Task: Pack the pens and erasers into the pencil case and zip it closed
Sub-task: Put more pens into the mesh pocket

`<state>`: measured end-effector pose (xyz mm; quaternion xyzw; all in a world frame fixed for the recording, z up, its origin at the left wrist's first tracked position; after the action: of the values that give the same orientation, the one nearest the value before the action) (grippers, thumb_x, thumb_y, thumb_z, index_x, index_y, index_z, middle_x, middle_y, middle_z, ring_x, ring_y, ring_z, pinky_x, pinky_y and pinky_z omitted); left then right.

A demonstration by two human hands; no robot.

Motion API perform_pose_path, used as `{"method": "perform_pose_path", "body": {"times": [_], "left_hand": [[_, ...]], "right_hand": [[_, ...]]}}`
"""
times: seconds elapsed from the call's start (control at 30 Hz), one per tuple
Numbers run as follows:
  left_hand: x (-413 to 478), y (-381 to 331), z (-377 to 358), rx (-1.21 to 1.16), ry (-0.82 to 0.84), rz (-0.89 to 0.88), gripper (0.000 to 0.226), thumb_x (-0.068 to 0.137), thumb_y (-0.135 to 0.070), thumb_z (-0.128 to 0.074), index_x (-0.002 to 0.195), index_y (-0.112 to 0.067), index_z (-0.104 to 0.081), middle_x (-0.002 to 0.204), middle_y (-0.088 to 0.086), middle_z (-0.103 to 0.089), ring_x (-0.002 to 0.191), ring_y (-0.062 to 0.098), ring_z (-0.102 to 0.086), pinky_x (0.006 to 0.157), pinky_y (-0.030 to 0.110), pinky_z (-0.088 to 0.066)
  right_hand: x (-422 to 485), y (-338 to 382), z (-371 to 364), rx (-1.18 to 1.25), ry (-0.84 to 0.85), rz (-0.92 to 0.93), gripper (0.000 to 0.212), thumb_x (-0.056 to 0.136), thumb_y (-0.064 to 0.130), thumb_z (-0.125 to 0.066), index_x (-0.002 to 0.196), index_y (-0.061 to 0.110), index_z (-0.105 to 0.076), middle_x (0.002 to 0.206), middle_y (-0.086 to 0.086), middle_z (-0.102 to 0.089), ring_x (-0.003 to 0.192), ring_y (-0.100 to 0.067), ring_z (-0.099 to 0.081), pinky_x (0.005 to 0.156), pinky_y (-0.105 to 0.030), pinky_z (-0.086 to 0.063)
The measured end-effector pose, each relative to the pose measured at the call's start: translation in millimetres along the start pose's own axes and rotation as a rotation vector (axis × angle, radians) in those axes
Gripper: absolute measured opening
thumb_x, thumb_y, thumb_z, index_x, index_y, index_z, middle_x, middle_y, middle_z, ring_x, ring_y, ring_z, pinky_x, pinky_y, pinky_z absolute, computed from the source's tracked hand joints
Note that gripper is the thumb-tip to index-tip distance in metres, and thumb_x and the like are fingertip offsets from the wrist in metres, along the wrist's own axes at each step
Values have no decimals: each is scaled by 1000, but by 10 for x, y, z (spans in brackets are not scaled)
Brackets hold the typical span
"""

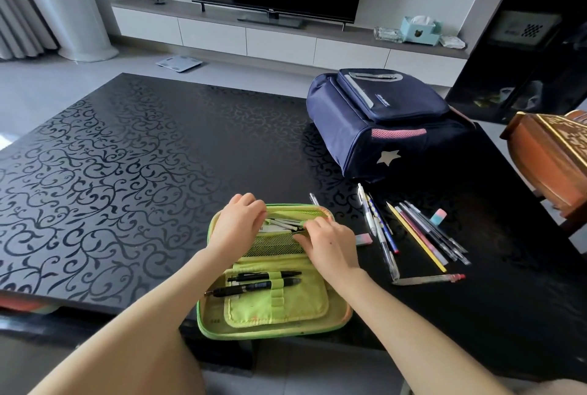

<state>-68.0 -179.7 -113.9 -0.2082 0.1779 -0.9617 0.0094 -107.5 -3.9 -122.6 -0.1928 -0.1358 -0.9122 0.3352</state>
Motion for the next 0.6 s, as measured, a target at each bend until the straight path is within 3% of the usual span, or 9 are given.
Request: {"method": "perform_pose_path", "body": {"times": [0.1,0.17,0.23,0.3,0.4,0.53,0.6], "left_hand": [[17,4,-8,-17,13,6,10,90,-13,-56,85,-9,-63,84,7,-60,79,27,-51,53,33,-41],[27,4,-11,-20,20,-1,9,90,-12,-57,84,-9,-64,83,7,-60,78,27,-51,54,36,-46],[33,22,-27,-19,29,1,9,89,-12,-57,84,-9,-64,82,6,-60,78,28,-52,55,41,-50],[40,46,-47,-15,39,15,10,90,-13,-56,85,-10,-64,83,6,-59,79,27,-51,56,42,-50],[55,44,-59,-24,30,35,11,91,-12,-55,84,-9,-63,83,6,-59,79,27,-50,56,38,-46],[68,19,-34,-51,16,26,10,89,-12,-57,83,-10,-65,82,5,-59,79,25,-50,55,35,-44],[50,-27,9,-35,4,-31,6,85,-9,-63,80,-10,-65,78,4,-59,73,26,-52,48,22,-34]], "right_hand": [[89,161,3,-86,36,45,28,71,39,-77,66,15,-63,56,5,-57,45,-14,-51,43,-20,-35],[169,266,-9,-176,94,37,30,54,22,-88,53,15,-59,48,3,-52,38,-15,-39,41,-19,-27],[232,328,2,-236,117,33,37,35,1,-87,42,12,-52,41,0,-45,36,-16,-25,40,-18,-21],[241,314,37,-259,130,39,40,26,-5,-83,40,12,-50,38,-1,-44,33,-15,-26,38,-16,-19],[146,166,74,-270,140,65,38,33,-5,-84,45,12,-53,43,-1,-48,33,-14,-36,35,-18,-22],[79,79,87,-213,112,229,31,49,-9,-78,54,11,-55,50,-2,-50,39,-14,-45,35,-21,-32],[163,149,63,-219,121,304,31,49,-8,-78,53,11,-54,49,-2,-49,37,-13,-44,32,-20,-34]]}}
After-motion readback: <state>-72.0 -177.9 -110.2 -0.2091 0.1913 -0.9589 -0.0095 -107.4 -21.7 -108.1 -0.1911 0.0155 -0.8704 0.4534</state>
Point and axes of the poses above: each hand's wrist, its own x-axis towards the middle knuckle, its own z-axis out of the back of the hand, y = z × x, the point moved 3 cm from there along x, towards the middle knuckle
